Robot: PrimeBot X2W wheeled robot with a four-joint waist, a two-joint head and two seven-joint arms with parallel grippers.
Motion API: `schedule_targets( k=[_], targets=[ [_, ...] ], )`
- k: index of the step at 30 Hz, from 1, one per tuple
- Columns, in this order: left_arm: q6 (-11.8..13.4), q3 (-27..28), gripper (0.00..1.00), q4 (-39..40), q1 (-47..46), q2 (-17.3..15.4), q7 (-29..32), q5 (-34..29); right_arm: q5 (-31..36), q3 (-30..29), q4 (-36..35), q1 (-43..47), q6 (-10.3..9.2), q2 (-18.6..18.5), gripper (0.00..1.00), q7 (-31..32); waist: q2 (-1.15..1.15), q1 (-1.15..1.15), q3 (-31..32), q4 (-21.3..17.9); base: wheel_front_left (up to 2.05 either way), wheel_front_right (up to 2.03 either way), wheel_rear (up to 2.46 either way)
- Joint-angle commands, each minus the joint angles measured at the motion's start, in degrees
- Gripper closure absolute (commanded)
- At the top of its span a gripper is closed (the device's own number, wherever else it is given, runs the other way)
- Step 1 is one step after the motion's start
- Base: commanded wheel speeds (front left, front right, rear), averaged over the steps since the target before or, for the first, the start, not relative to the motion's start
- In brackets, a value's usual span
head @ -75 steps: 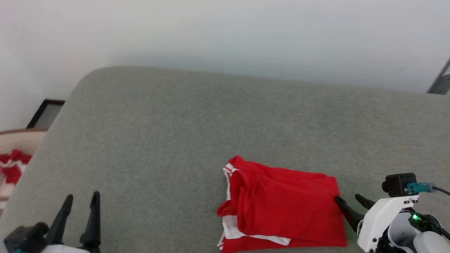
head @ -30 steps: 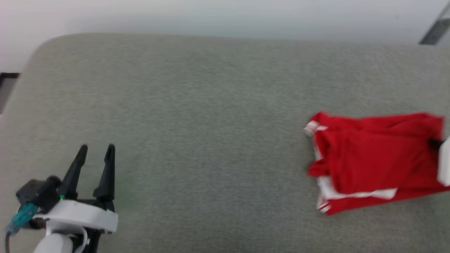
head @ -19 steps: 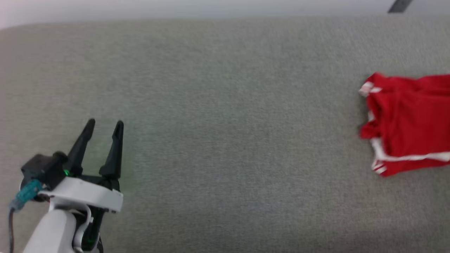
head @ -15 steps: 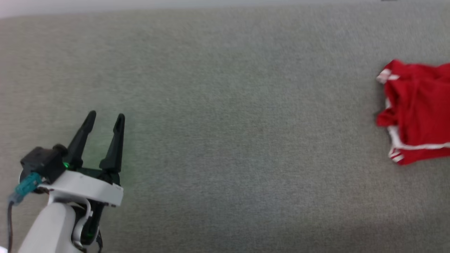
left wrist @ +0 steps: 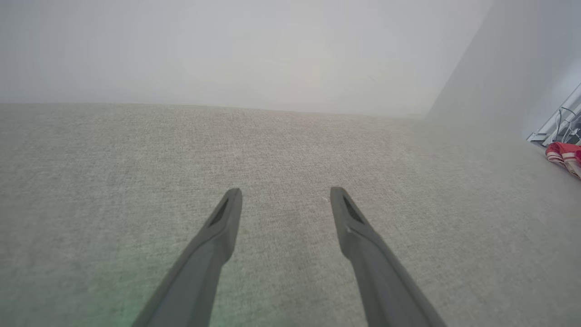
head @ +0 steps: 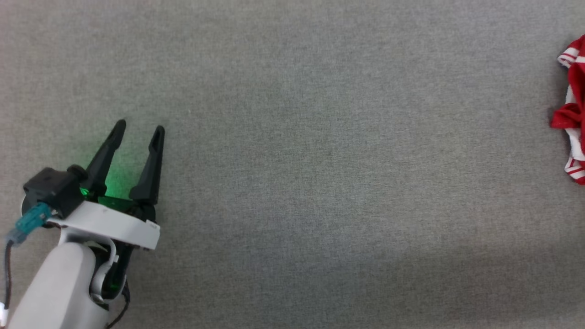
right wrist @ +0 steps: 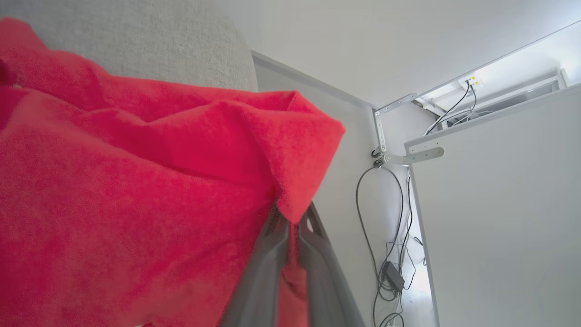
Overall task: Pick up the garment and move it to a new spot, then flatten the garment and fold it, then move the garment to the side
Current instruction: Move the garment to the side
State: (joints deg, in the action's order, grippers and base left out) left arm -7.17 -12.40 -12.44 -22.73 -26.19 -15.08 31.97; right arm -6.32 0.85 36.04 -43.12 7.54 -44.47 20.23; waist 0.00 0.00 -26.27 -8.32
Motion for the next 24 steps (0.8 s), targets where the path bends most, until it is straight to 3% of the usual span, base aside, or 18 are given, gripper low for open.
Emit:
schedule_targets(
  k=[1,13,17,18,19,24],
  targets=[
    [-0.3,-0.1,0.0,0.0,-0.7,-0.4,0.0,0.4,0.9,-1.0,1.1,-0.4,-0.12,1.1,1.0,-0.1,0.0,0.0,-0.8,0.3,0.0,0.0,0.0],
    [-0.3,-0.8,0.0,-0.4,-1.6,-1.1,0.0,1.5,7.4,-7.3,6.5,-1.8,-0.12,6.8,1.0,-1.9,0.0,0.0,-1.5,1.0,0.0,0.0,0.0],
    [-0.3,-0.6,0.0,-0.6,-1.6,-1.0,0.0,1.5,9.2,-9.1,6.8,-2.3,-0.12,8.0,0.55,-2.6,0.0,0.0,-1.0,0.8,0.0,0.0,0.0],
    [-0.3,-0.5,0.0,-0.7,-1.4,-1.0,-0.1,1.6,9.6,-9.4,7.0,-2.4,-0.12,8.3,0.23,-2.8,0.0,0.0,-0.8,0.7,0.0,0.0,0.0],
    [-0.3,-0.4,0.0,-0.7,-1.3,-1.0,-0.1,1.7,9.8,-9.7,7.0,-2.8,-0.12,8.5,0.0,-3.2,0.0,0.0,-0.5,0.6,0.0,0.0,0.0],
    [-0.3,-0.1,0.0,-1.0,-0.2,-1.0,-0.1,1.8,10.8,-9.9,7.5,-3.9,-0.12,9.5,0.0,-4.3,0.0,0.0,0.8,-0.1,0.0,0.0,0.0]
  ],
)
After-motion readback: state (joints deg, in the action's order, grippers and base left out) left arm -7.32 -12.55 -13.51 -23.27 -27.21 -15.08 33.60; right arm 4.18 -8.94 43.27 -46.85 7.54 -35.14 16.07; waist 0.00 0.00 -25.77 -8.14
